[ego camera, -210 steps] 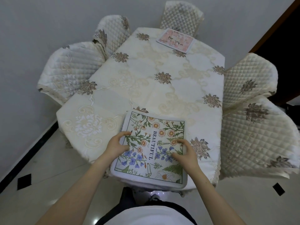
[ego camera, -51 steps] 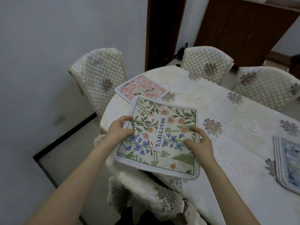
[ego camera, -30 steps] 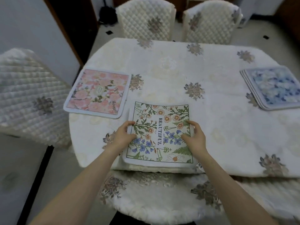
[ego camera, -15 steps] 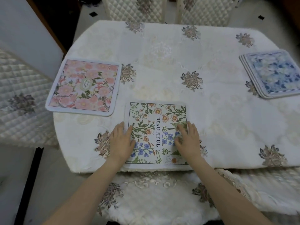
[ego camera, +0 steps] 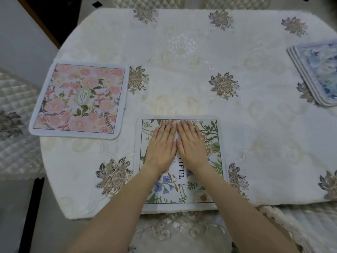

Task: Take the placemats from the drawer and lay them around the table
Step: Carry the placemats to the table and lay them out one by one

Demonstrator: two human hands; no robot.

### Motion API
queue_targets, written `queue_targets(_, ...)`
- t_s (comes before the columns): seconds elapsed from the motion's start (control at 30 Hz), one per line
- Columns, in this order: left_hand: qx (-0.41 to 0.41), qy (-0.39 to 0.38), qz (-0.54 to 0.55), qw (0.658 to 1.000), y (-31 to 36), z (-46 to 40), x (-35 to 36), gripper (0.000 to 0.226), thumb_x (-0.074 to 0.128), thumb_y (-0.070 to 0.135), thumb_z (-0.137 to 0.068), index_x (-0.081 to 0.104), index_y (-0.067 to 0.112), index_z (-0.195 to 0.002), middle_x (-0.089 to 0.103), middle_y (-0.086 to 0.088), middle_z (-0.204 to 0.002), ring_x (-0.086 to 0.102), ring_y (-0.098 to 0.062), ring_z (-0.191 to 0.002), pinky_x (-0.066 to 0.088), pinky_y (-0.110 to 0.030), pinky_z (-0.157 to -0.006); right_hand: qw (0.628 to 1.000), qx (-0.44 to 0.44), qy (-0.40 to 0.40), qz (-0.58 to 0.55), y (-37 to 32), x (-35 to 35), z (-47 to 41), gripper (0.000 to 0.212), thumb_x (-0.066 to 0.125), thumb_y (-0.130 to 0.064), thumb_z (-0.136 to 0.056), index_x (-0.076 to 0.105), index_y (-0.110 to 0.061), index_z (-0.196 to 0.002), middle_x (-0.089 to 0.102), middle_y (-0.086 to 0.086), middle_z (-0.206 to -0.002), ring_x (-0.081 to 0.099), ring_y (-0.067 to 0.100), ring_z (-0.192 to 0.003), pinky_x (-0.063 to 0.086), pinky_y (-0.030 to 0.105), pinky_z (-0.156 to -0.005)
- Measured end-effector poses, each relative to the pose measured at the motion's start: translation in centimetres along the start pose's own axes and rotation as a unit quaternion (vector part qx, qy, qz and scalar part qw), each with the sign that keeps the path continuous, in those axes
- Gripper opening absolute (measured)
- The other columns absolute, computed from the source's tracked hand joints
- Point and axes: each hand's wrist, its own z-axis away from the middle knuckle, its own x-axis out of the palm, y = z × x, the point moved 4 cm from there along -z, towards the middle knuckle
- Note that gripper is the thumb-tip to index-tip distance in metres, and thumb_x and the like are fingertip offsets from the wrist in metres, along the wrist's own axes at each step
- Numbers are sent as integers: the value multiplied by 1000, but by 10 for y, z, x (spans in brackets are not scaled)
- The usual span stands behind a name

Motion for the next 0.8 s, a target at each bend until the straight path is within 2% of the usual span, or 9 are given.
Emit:
queue_targets(0.13,6,19,27,999,-6,1,4,62,12,41,-100,-1,9,-152,-5,-7,-160,-9,-17,-147,-3,-35,-119,999,-13,-17,29,17,-4,3,58,18,-40,-101,16,-14,-153,14,2,-160,5,15,-148,1,34,-121)
queue_targets(0.27,-22,11,45,999,-31,12,0,64,14,45,-101,-10,12,-151,-16,-6,-158,-18,-14,-145,-5,-33,-119,999,25,-28,25,50,-18,13,59,16,-43,-102,6,-17,-154,3,-1,-161,-5,10,-148,-3,32,-121)
queue_targets(0.43,-31,9,46,998,-58,27,-5,63,16,43,-101,-8,12,-151,-12,-5,-159,-15,-13,-145,-4,-32,-119,999,31,-15,26,71,-26,18,60,17,-41,-101,10,-15,-154,9,0,-161,0,11,-148,2,32,-121)
queue_targets(0.67,-36,-2,29,999,-56,30,-10,65,8,46,-99,-8,11,-151,-10,-8,-160,-16,-15,-145,-3,-33,-120,998,40,-25,42,65,-31,20,60,13,-41,-99,7,-16,-153,8,3,-161,4,17,-149,-3,31,-120)
queue_targets(0.8,1,13,60,998,-16,51,-21,62,8,42,-101,-10,10,-150,-15,-10,-158,-17,-18,-145,-6,-34,-119,999,53,-7,-5,15,-33,44,58,11,-39,-101,1,-15,-154,0,3,-161,-9,16,-148,-6,32,-120)
